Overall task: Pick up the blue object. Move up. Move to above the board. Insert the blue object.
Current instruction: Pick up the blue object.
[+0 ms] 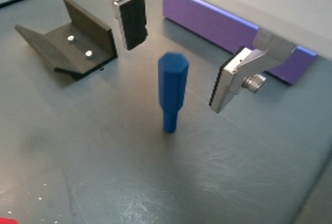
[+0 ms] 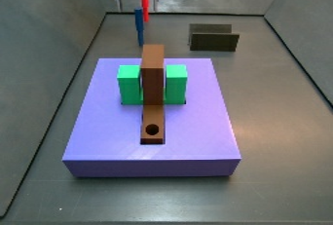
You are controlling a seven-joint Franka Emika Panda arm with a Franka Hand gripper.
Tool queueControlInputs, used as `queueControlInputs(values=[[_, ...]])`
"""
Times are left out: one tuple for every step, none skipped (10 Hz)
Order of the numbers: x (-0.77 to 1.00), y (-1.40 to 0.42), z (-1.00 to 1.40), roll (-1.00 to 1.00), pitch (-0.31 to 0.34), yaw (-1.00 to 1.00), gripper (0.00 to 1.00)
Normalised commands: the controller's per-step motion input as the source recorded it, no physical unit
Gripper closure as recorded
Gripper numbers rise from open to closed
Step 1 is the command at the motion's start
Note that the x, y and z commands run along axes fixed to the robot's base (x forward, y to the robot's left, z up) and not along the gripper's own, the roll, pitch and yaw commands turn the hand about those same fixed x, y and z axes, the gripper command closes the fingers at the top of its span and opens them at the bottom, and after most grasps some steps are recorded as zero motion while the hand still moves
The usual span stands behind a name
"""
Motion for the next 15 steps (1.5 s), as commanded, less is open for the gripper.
queueControlInputs(values=[[0.08,0.00,-0.47,0.01,-0.163,0.16,0.00],[0.00,0.00,-0.41,0.03,-0.144,0.11,0.00],[-0.16,0.00,-0.28,0.04,-0.109,0.01,0.00],[-0.30,0.03,-0.16,0.02,-0.090,0.00,0.00],[-0.09,0.00,-0.02,0.04,-0.011,0.00,0.00],[0.00,0.00,0.00,0.00,0.000,0.00,0.00],[0.00,0.00,0.00,0.00,0.000,0.00,1.00],[0.00,0.00,0.00,0.00,0.000,0.00,1.00],[0.00,0.00,0.00,0.00,0.000,0.00,1.00],[0.00,0.00,0.00,0.00,0.000,0.00,1.00],[0.00,0.00,0.00,0.00,0.000,0.00,1.00],[0.00,0.00,0.00,0.00,0.000,0.00,1.00],[0.00,0.00,0.00,0.00,0.000,0.00,1.00],[0.00,0.00,0.00,0.00,0.000,0.00,1.00],[0.00,0.00,0.00,0.00,0.000,0.00,1.00]])
